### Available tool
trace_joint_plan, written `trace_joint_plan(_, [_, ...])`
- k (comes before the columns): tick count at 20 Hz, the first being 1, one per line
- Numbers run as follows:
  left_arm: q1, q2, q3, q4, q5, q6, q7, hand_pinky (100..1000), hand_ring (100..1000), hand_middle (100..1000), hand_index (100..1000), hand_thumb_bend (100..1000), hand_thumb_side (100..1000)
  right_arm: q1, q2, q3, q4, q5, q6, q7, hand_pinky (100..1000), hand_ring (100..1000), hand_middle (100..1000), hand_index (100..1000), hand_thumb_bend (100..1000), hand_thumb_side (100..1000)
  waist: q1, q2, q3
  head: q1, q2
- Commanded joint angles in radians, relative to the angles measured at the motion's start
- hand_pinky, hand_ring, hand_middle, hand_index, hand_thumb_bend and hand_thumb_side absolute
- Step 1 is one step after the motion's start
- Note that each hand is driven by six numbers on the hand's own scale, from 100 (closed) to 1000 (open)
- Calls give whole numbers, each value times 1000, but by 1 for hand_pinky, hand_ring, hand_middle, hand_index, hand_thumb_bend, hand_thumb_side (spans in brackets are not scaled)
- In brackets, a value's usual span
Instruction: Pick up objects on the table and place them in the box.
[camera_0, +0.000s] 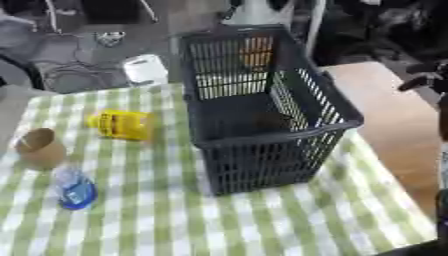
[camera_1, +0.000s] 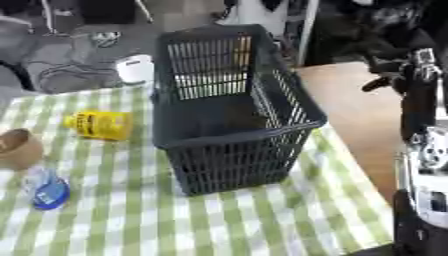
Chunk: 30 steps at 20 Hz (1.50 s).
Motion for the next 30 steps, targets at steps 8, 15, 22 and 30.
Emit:
trace_joint_plan(8, [-7,25,13,-22,-2,-2,-6,683,799,814,896,420,113,-11,-28,-6,-20,3,-1,-4,447,577,611,703,100,655,-14,2,-1,3,-14])
trace_joint_plan(15, [-8,25,12,-22,0,-4,-9,682,799,815,896,423,120,-12,-27,-6,-21,3,0,-4,448,578,611,703,100,655,-14,1,-1,2,-15])
trace_joint_plan(22, [7,116,-49,-1,25,-58,-261,703,800,829,918,497,219,-16,-29,-2,-16,6,-2,0,448,578,611,703,100,653,-12,-1,-6,1,-15])
trace_joint_plan(30, [-6,332,-161,93,140,-191,-736,759,829,859,949,611,394,-14,-32,5,-15,9,-3,7,449,578,612,703,100,650,-3,-11,-18,1,-12])
